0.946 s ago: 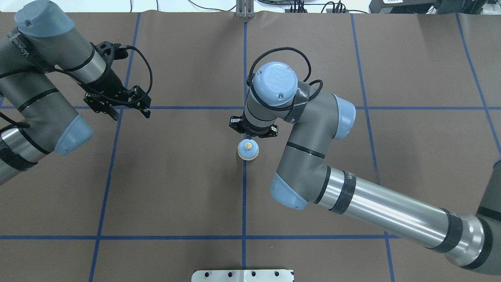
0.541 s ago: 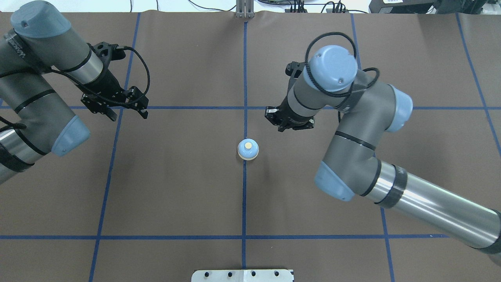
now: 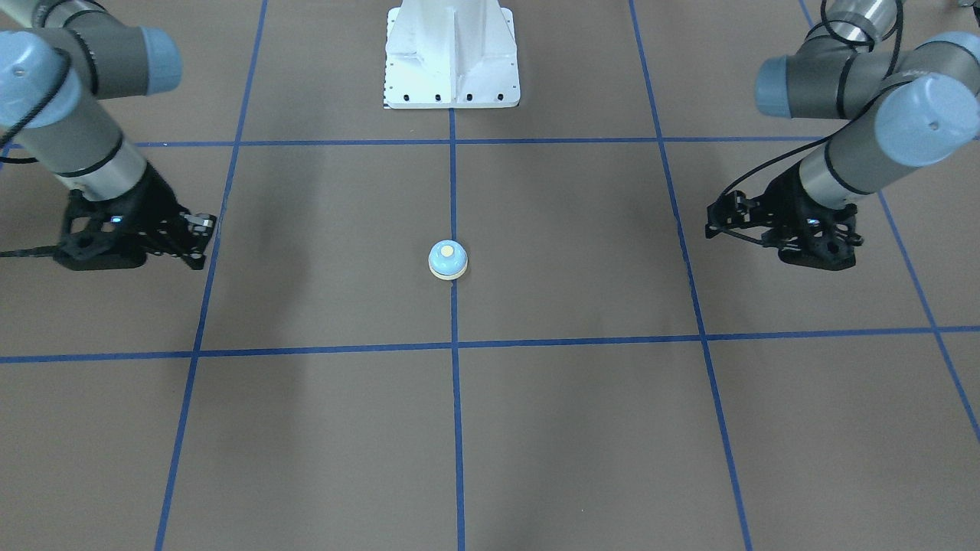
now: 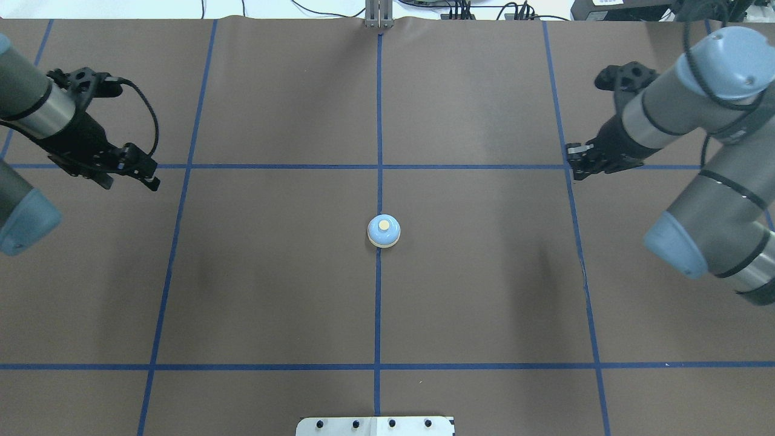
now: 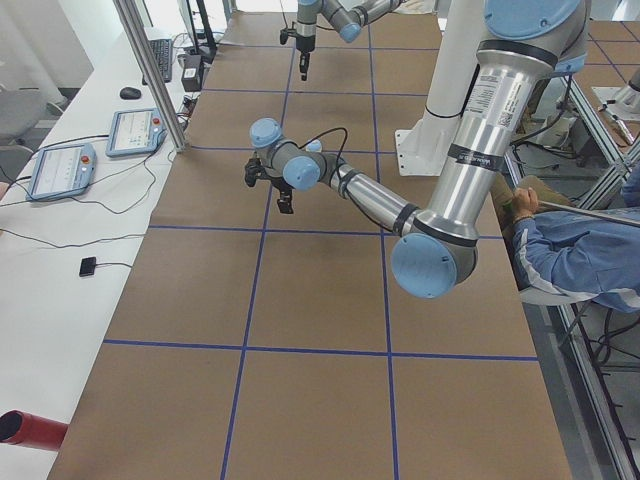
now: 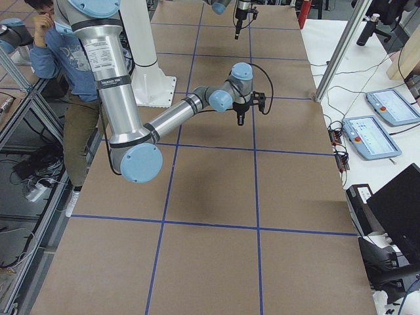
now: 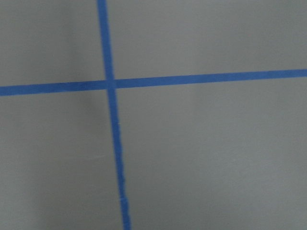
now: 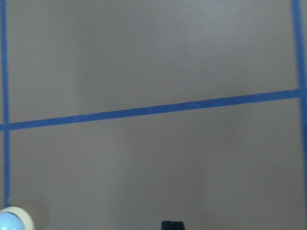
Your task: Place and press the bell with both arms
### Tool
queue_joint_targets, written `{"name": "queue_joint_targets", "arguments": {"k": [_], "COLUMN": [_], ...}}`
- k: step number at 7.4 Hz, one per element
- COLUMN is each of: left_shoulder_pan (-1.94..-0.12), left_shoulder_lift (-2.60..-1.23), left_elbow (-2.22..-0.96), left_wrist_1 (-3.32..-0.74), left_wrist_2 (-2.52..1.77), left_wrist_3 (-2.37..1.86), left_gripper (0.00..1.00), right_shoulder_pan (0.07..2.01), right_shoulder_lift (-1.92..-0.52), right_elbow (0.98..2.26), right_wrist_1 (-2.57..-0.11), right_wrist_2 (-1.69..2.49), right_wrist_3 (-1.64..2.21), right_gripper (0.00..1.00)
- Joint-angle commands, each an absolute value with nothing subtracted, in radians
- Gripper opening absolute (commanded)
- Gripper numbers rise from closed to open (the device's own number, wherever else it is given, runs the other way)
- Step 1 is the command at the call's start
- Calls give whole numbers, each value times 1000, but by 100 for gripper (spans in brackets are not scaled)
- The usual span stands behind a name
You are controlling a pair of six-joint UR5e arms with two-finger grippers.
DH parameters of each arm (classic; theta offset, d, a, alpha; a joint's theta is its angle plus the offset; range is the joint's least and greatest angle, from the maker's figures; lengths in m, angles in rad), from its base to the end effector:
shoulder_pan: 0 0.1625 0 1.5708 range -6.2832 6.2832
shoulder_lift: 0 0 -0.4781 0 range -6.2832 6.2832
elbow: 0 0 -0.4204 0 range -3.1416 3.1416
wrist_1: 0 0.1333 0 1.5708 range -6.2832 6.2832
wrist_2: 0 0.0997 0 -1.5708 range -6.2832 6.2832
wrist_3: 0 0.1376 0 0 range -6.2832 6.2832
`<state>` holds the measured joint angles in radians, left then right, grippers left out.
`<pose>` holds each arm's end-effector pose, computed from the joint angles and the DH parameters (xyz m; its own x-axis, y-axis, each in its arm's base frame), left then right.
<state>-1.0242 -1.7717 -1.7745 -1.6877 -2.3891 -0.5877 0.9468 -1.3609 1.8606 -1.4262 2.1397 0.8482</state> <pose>0.2917 -0.5426 0.4974 0.5785 0.1435 -0.8030 -0.1562 0.9857 0.0637 -0.3130 -0.5361 0.4615 0.6776 -0.0125 0.7354 -0.0621 0.9953 0.0742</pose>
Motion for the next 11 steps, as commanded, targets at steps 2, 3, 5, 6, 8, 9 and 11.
{"name": "queue_joint_targets", "arguments": {"k": [2,3,5,6,8,9,11], "left_shoulder_pan": [-1205,-1268,-1371,-1399,-1411,-1411,-1411], "left_shoulder_lift": [-1538,-1491,-1442,-1442,-1440,-1440,-1440], "left_elbow": [-1827,-1819,-1781,-1751,-1747,-1747,-1747], "left_wrist_1": [-1692,-1693,-1693,-1694,-1692,-1692,-1686], "left_wrist_2": [-2381,-2381,-2388,-2390,-2390,-2390,-2387], "left_wrist_3": [-221,-121,7,43,54,48,34], "left_gripper": [99,99,99,99,99,99,77], "right_shoulder_pan": [1170,1240,1406,1458,1486,1486,1485], "right_shoulder_lift": [-1566,-1601,-1630,-1656,-1669,-1666,-1658], "right_elbow": [1852,1844,1771,1752,1758,1758,1755], "right_wrist_1": [-1425,-1428,-1431,-1431,-1430,-1422,-1422], "right_wrist_2": [2158,2211,2330,2345,2374,2375,2367], "right_wrist_3": [412,306,118,41,20,21,21], "right_gripper": [27,28,30,31,75,100,100]}}
